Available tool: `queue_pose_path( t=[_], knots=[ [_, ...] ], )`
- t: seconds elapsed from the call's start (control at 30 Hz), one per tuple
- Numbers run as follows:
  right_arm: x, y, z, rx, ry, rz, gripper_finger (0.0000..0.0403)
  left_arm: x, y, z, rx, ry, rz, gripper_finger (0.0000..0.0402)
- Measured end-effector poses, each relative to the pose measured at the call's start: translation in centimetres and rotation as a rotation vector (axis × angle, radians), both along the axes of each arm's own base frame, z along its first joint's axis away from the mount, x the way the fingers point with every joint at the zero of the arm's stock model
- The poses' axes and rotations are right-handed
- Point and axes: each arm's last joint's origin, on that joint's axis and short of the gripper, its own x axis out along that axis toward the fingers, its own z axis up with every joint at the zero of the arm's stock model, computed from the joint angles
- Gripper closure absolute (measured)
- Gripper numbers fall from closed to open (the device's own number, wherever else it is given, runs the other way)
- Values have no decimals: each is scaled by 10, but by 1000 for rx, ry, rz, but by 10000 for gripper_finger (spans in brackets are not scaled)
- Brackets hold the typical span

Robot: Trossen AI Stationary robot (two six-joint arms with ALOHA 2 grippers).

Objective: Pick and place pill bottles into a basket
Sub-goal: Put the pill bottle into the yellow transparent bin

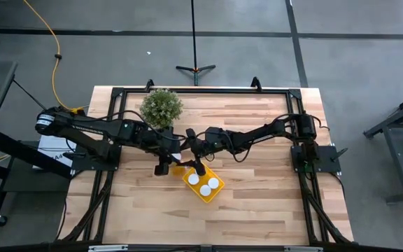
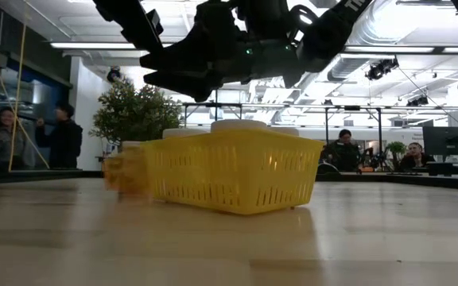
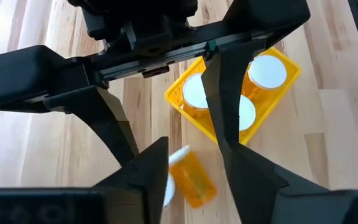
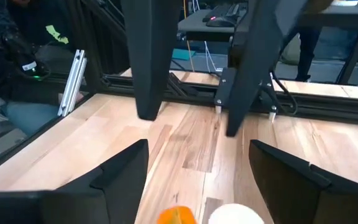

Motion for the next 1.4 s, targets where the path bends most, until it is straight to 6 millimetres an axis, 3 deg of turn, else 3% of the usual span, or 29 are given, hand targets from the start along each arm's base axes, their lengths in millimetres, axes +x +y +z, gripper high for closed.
queue_pose_path(
  t=[0.23,0.4,0.53,0.63,0.8,0.97,1.1,1.4],
  knots=[
    [0,-2,0,0,-1,-1,141,0,0,0,6,5,-8,246],
    [-2,-3,-2,1,48,-5,141,-4,1,-3,15,45,2,248],
    [-10,-11,10,15,122,-28,141,-9,3,-8,29,109,81,239],
    [-22,-21,16,29,154,-57,141,-11,3,-20,13,167,117,202],
    [-38,-28,22,25,120,-75,141,-14,4,-33,22,223,126,100],
    [-47,-27,11,27,160,-76,141,-10,0,-50,-92,240,226,41],
    [-50,-26,7,27,159,-76,141,-3,-13,-71,-139,313,237,40],
    [-50,-27,6,9,150,-72,141,18,-36,-107,-110,362,208,79]
  ],
)
